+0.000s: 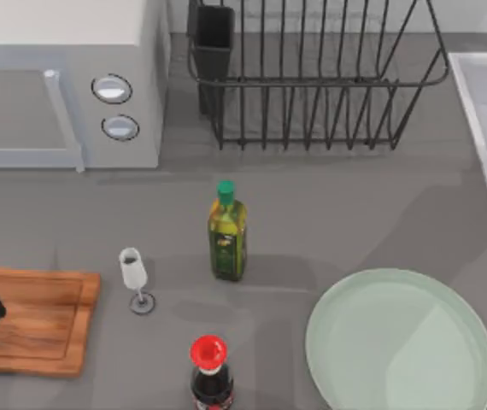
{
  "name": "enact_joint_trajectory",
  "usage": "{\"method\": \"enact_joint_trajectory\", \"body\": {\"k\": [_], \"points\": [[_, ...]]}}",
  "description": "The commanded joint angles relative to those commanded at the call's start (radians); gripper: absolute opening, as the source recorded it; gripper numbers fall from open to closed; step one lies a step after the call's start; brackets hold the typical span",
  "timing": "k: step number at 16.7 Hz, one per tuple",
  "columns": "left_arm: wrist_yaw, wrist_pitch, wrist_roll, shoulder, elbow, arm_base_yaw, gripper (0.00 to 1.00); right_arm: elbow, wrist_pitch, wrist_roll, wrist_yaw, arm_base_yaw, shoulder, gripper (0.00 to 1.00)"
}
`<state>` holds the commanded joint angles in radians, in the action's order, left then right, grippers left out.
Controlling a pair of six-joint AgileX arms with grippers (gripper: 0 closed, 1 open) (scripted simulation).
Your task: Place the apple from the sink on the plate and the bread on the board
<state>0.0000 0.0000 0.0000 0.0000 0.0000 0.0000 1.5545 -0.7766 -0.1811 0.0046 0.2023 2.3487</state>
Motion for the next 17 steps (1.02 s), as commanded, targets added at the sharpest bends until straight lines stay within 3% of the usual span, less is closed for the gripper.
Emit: {"method": "enact_joint_trajectory", "body": {"k": [12, 17], "points": [[0.000, 0.000, 0.000, 0.000, 0.000, 0.000, 1.00, 0.000, 0.000, 0.000, 0.000, 0.000, 0.000, 0.02], [0.000, 0.000, 0.000, 0.000, 0.000, 0.000, 1.00, 0.000, 0.000, 0.000, 0.000, 0.000, 0.000, 0.00]]}}
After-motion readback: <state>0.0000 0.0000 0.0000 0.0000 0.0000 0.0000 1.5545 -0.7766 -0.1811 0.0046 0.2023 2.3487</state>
